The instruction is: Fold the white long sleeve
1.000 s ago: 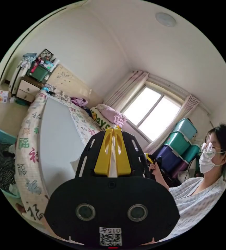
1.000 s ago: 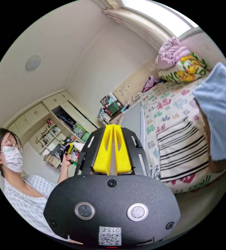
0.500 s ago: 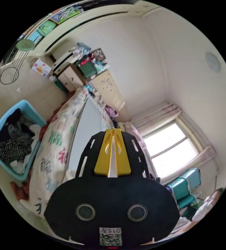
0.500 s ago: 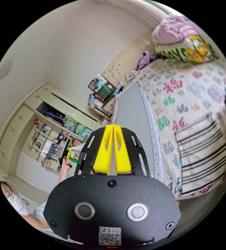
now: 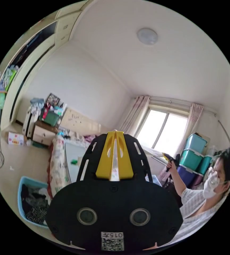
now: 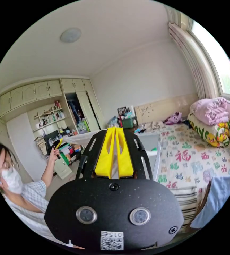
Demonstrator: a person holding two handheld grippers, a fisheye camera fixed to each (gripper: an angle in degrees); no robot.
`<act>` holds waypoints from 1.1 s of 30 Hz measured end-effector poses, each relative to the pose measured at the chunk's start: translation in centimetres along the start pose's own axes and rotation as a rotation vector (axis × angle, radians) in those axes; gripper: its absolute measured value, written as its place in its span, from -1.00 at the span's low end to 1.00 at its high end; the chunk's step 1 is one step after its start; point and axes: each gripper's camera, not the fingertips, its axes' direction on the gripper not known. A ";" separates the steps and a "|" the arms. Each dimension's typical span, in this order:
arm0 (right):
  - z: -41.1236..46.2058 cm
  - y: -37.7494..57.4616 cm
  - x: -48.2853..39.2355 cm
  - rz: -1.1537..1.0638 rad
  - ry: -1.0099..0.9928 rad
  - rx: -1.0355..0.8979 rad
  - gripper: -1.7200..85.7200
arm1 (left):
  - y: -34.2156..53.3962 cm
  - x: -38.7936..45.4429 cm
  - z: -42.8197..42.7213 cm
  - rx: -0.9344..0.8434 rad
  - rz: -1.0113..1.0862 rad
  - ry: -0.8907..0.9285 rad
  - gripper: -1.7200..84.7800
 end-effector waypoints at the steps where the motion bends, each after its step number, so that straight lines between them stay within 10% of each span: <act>1: 0.5 2.9 1.0 0.019 0.004 -0.033 -0.97 | 2.3 -0.9 0.7 -0.050 -0.015 -0.018 -0.98; 12: 11.5 50.1 20.8 0.618 0.313 -0.599 -0.97 | 35.6 -9.2 21.2 -0.976 -0.190 -0.340 -0.97; 33: 4.6 68.2 21.4 0.370 0.460 -0.936 -0.97 | 46.9 -2.1 35.2 -1.201 -0.114 -0.413 -0.97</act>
